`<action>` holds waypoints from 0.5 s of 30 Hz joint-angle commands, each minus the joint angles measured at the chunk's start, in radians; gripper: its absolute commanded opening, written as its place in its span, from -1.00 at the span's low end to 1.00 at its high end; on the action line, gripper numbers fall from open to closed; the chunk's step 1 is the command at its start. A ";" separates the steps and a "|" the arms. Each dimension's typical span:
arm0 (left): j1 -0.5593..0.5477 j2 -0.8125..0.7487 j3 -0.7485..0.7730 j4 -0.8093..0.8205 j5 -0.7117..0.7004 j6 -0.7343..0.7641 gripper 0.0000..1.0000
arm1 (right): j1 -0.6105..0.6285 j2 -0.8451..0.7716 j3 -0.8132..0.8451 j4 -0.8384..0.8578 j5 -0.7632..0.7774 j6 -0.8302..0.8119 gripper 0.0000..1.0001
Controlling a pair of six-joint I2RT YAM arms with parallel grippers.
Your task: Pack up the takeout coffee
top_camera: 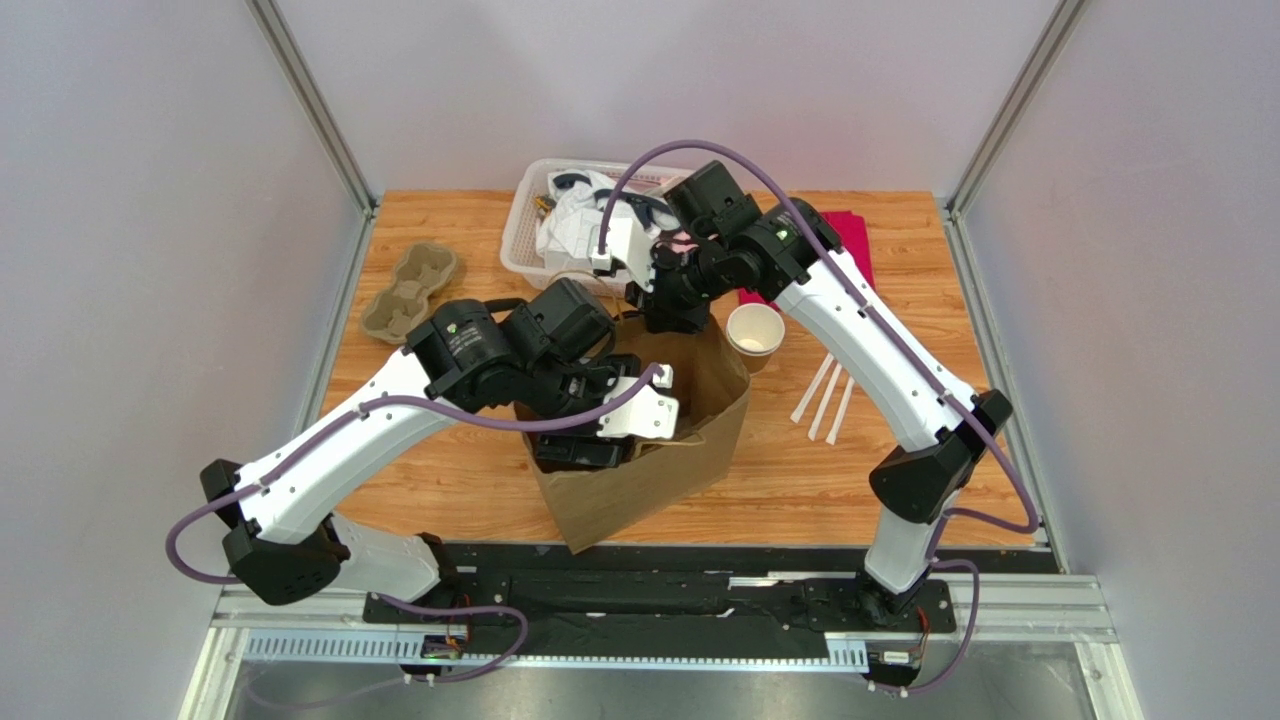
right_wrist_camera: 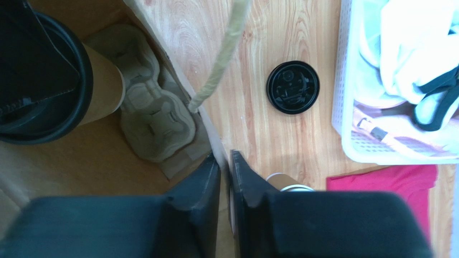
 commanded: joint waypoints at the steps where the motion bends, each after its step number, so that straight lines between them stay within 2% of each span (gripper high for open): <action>1: -0.002 -0.054 -0.019 0.065 -0.052 -0.082 -0.88 | 0.006 -0.065 -0.008 0.047 0.035 0.025 -1.00; 7: -0.002 -0.125 -0.064 0.211 -0.190 -0.151 -0.88 | 0.006 -0.229 -0.135 0.229 0.101 0.230 -1.00; 15: -0.002 -0.235 -0.220 0.354 -0.209 -0.165 -0.88 | 0.072 -0.475 -0.412 0.361 0.156 0.376 -1.00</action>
